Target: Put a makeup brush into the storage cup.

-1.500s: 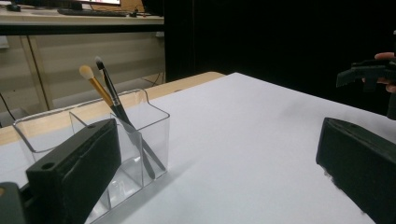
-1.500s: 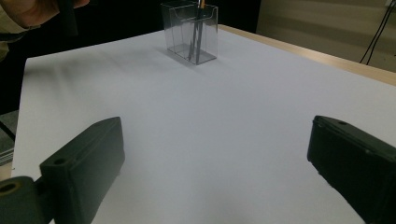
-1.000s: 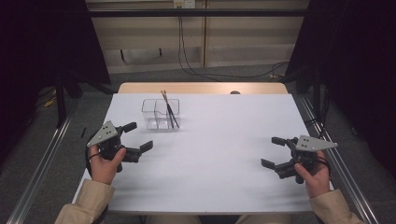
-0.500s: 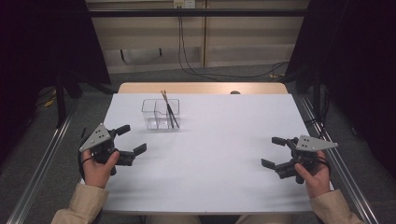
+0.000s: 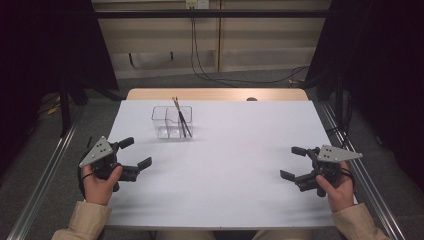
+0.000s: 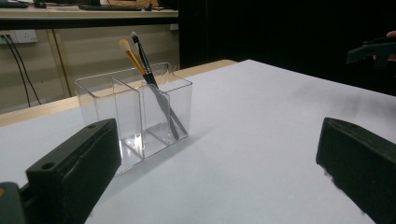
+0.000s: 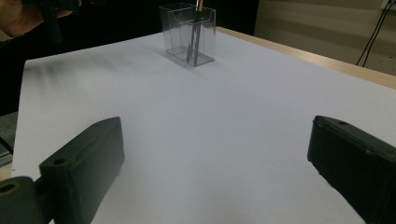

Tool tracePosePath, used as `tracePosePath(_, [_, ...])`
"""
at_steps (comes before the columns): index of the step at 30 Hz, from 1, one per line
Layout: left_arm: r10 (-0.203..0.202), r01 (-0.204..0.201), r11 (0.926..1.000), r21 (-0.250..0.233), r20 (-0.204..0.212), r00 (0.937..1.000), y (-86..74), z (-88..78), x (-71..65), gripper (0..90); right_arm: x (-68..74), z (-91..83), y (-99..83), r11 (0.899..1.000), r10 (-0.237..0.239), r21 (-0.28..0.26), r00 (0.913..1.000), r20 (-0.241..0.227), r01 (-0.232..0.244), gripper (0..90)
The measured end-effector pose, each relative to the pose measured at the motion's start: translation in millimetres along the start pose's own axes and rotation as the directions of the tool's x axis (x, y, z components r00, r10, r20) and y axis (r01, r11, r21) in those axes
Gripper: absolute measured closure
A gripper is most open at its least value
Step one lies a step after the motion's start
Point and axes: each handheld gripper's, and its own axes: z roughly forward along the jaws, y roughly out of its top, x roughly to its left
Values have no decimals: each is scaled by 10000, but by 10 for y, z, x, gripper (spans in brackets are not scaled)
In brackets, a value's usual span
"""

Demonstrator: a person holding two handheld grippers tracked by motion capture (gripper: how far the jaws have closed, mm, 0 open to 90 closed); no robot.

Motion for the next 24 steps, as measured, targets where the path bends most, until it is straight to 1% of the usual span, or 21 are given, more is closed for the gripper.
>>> tracePosePath(2, [70, -70, 10000, -2, -51, 10000, -8, -17, 1, 0, -3, -2, -2, 10000, 7, -30, 10000, -6, -7, 35])
tracePosePath(5, [34, -35, 10000, -69, -46, 10000, -18, -42, 0, 0, -1, -4, -1, 10000, -4, -48, 10000, -14, 4, 35])
tracePosePath(6, [78, -78, 10000, -36, -67, 9999, -20, -51, 0, 0, -1, -4, 0, 10000, -13, -47, 10000, -9, 13, 35])
tracePosePath(8, [19, -20, 10000, -49, -60, 10000, -33, -60, -2, 0, 0, -6, -3, 10000, -10, -42, 10000, -22, 10, 35])
tracePosePath(10, [55, -55, 10000, 4, -79, 10000, -46, -71, 4, 0, 0, -10, -4, 10000, 5, -28, 10000, -10, -5, 35])
tracePosePath(11, [-20, 20, 10000, 1, -82, 10000, -51, -75, 2, 0, 1, -13, -4, 10000, 18, -38, 10000, 6, -18, 35])
tracePosePath(17, [41, -41, 10000, -23, -76, 10000, -60, -96, 3, 0, 0, -23, -9, 10000, -8, -41, 10000, 4, 8, 35])
tracePosePath(20, [3, -4, 10000, -57, -57, 10000, -63, -98, -10, 0, 3, -28, -12, 10000, 7, -47, 10000, 11, -7, 35])
tracePosePath(21, [130, -130, 9999, 8, -69, 9999, -63, -101, -6, 0, 3, -30, -12, 10000, 0, -56, 10000, -3, 0, 35])
tracePosePath(22, [104, -104, 9999, -5, -77, 9999, -67, -99, -11, 0, 3, -32, -12, 10000, 4, -55, 10000, 0, -4, 35])
tracePosePath(24, [193, -193, 9998, 48, -76, 9998, -72, -104, -8, 0, 3, -38, -14, 10000, 17, -83, 10000, 7, -17, 35])
